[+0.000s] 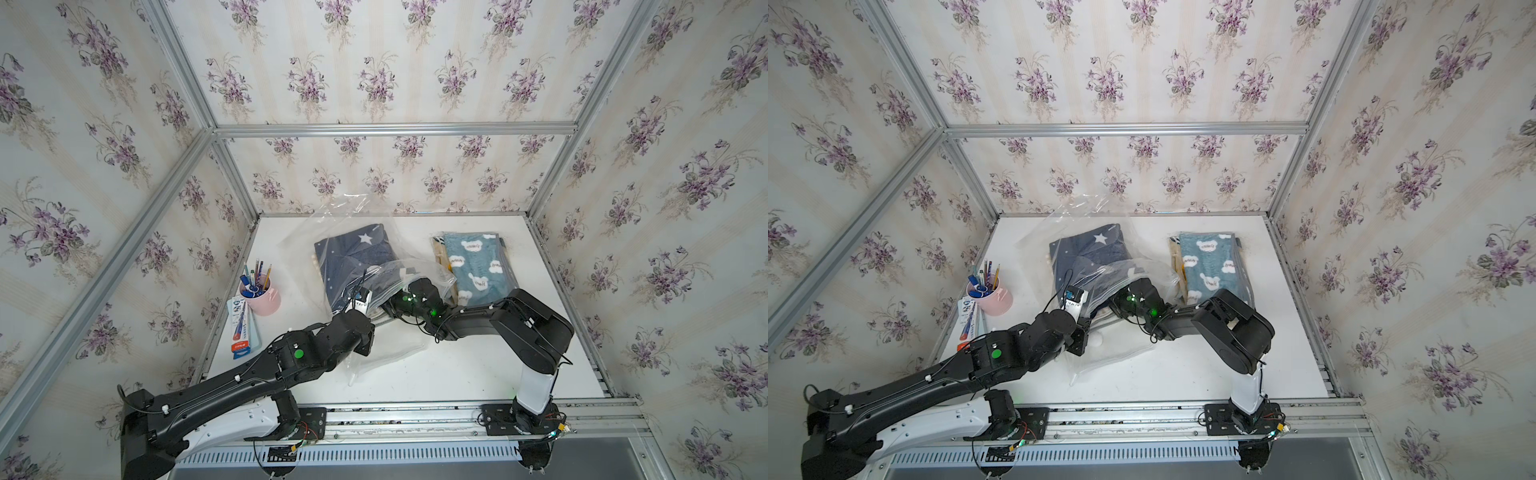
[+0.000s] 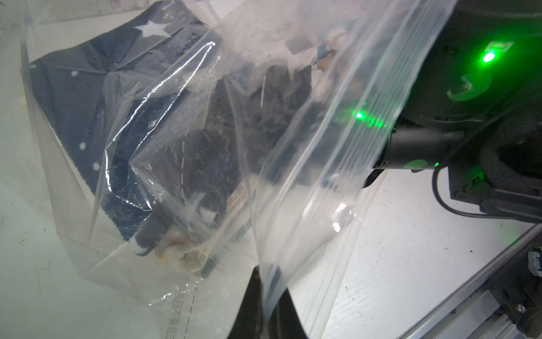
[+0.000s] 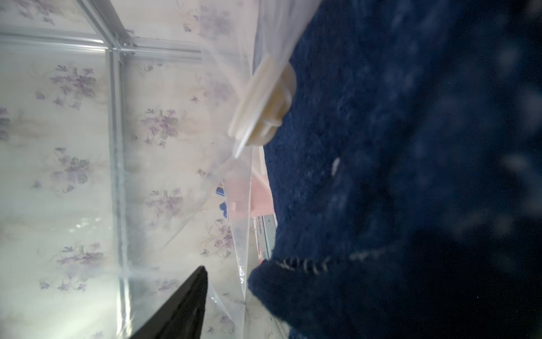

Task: Take the blanket out of the vacuum bag
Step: Take out the blanket from the vacuum bag.

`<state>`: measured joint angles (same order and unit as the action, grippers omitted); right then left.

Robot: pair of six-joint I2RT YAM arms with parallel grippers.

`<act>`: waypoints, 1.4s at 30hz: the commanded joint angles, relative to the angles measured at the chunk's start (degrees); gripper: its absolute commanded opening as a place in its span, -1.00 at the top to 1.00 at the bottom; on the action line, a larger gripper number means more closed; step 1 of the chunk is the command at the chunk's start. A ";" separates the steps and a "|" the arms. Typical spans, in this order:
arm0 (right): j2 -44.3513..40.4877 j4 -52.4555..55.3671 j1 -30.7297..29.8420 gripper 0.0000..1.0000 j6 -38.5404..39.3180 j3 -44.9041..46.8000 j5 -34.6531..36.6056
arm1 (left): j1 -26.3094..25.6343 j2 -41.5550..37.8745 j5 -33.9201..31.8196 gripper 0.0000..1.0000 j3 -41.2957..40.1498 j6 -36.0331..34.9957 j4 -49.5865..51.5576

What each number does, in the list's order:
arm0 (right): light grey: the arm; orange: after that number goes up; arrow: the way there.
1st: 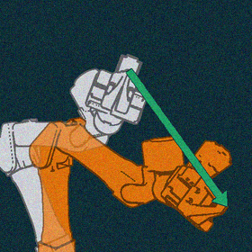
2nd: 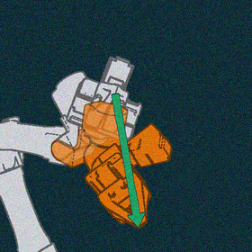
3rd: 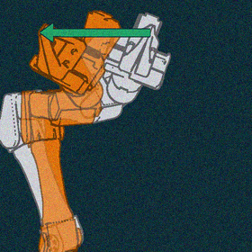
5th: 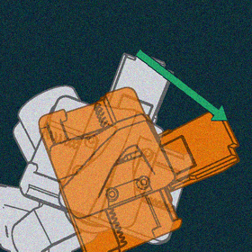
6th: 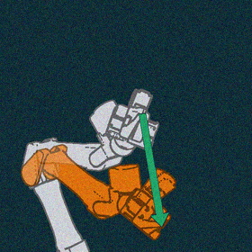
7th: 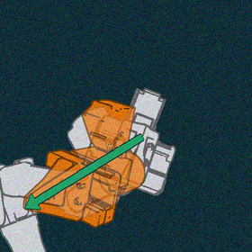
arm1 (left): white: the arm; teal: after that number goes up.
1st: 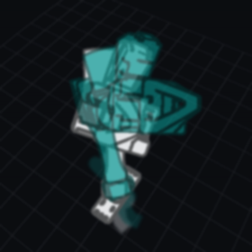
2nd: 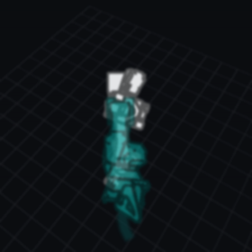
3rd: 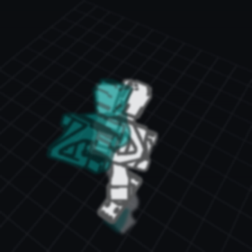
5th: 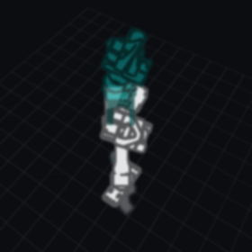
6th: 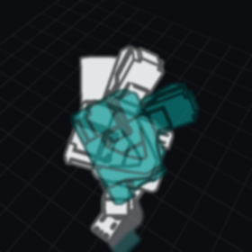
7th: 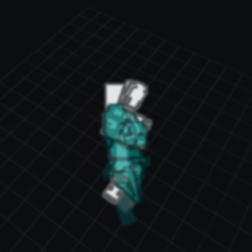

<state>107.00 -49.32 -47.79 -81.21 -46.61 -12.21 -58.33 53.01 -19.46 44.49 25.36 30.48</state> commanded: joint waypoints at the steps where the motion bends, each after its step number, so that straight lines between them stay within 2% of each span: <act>1: 1.45 -2.09 0.07 -0.48 -3.87 -0.70 3.07 | 0.06 0.07 0.17 0.82 -0.15 0.08 -1.34; 5: 2.95 -3.32 -0.47 -0.48 -6.82 0.58 3.25 | 0.05 -0.17 0.47 0.83 -0.11 0.12 -1.06; 14: 1.32 -2.69 -1.47 -0.46 -7.45 3.89 3.83 | 0.05 -1.01 0.53 0.82 -0.41 0.08 -1.17; 26: 4.17 0.72 -1.44 -0.46 -6.26 -0.42 3.12 | 0.06 -1.51 0.73 0.82 -1.16 0.23 -1.32; 29: 4.90 0.27 -1.18 -0.40 -5.35 -2.88 3.10 | 0.10 -1.42 0.65 0.82 -0.79 0.12 -0.97; 36: 2.82 1.43 -1.08 -0.12 -2.61 -6.64 2.25 | 0.08 -1.94 0.20 0.82 -0.63 -0.31 -0.60; 42: 2.08 -0.25 -1.07 -0.09 -3.39 -4.86 1.60 | 0.05 -1.70 -0.01 0.81 -0.66 -0.51 -0.88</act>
<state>109.62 -47.72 -48.99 -84.01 -52.05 -9.93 -58.33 51.20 -19.05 43.44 25.34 30.28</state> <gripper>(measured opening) 0.545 0.092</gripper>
